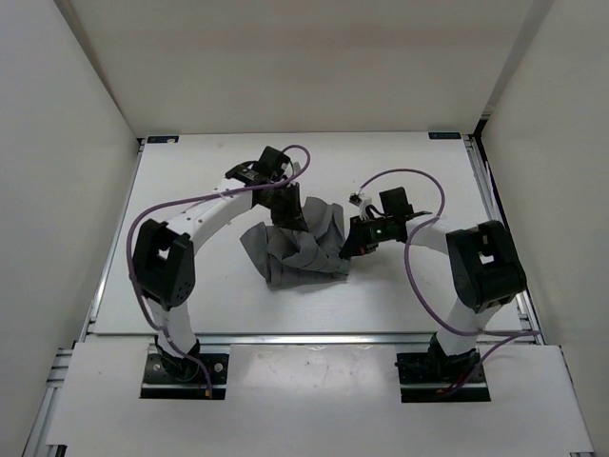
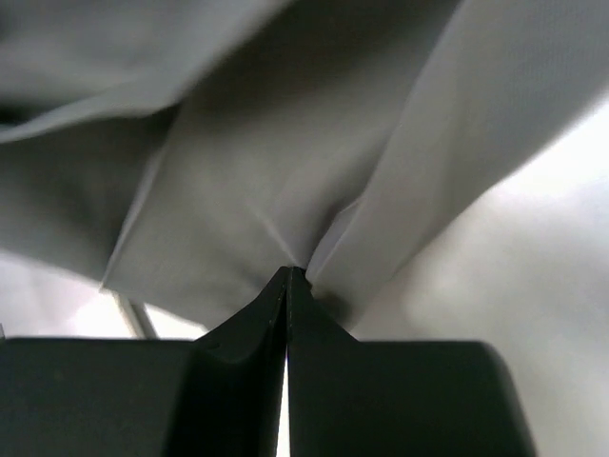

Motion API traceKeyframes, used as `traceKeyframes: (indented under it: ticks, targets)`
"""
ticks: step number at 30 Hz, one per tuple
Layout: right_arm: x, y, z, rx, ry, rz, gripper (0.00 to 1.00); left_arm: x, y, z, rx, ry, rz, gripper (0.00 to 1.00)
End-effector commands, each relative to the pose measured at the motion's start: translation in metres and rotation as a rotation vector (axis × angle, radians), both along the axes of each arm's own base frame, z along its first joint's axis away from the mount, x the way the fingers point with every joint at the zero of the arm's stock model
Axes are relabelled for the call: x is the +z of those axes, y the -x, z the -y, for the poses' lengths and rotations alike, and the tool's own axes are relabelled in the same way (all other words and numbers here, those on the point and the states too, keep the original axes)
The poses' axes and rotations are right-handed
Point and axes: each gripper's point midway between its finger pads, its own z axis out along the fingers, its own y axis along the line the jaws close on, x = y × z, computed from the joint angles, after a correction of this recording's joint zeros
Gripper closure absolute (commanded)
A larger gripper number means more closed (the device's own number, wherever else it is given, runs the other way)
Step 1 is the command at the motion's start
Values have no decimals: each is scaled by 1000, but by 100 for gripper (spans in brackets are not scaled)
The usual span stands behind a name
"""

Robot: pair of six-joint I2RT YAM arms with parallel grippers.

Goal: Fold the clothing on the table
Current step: Fold the skirt

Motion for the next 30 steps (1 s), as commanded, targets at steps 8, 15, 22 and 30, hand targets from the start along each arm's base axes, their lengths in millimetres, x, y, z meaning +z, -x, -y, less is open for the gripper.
traceKeyframes:
  ticks: [8,15,22,30]
  targets:
    - [-16,-26,0,-34,137,3,100,0,47,-63,158,23,46,100]
    - [-3,-22,-2,18,100,30,100,-26,52,-135,360,-38,55,100]
    - [2,-8,-8,98,90,66,100,-26,30,-172,552,58,96,92]
    - [60,-3,-10,183,-21,275,100,-2,11,-188,644,141,185,2]
